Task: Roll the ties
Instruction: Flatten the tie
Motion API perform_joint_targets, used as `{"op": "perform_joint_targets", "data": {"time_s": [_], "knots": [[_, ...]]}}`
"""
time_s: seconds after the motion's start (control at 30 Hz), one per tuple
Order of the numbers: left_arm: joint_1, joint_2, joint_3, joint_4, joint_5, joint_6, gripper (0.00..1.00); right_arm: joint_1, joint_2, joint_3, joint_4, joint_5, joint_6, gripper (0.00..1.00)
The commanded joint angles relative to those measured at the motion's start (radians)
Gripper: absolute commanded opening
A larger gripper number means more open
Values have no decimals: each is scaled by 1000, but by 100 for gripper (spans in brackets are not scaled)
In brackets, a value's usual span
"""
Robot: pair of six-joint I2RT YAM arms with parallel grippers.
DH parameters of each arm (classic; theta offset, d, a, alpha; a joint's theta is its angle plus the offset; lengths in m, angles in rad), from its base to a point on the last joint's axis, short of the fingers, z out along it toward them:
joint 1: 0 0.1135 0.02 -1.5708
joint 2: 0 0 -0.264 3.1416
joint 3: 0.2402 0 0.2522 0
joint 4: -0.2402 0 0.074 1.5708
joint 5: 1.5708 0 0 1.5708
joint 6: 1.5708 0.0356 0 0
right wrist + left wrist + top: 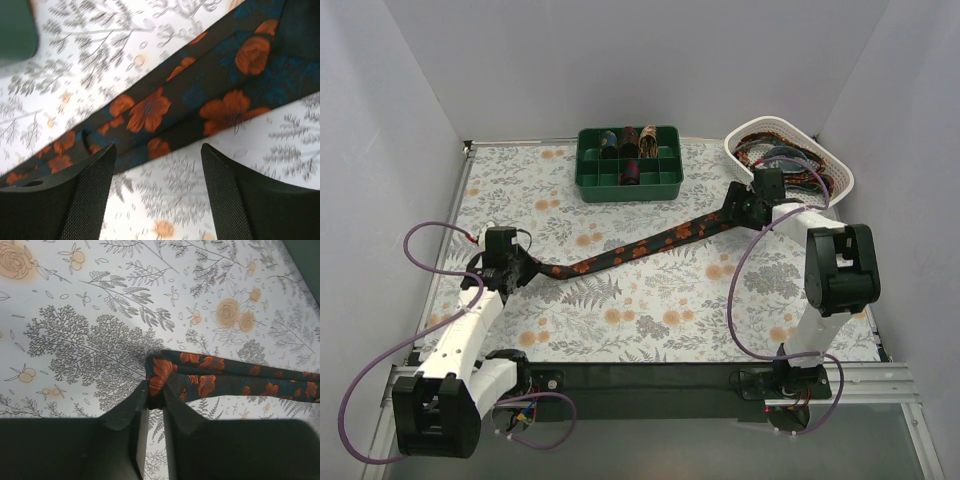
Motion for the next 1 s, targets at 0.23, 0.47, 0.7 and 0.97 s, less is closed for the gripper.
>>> {"op": "perform_joint_targets", "data": {"time_s": [0.23,0.47,0.7,0.97], "knots": [[0,-33,-92,19,-147,3,47,259,-359,-120,-25,-7,-87,66],[2,4,-99,50,-177,24,45,321,-365,-125,-25,-18,-41,65],[86,24,-96,47,-214,29,45,347,-269,-83,-39,-113,-105,63],[125,27,89,-6,-162,171,63,381,-194,9,-108,-213,-235,64]]}}
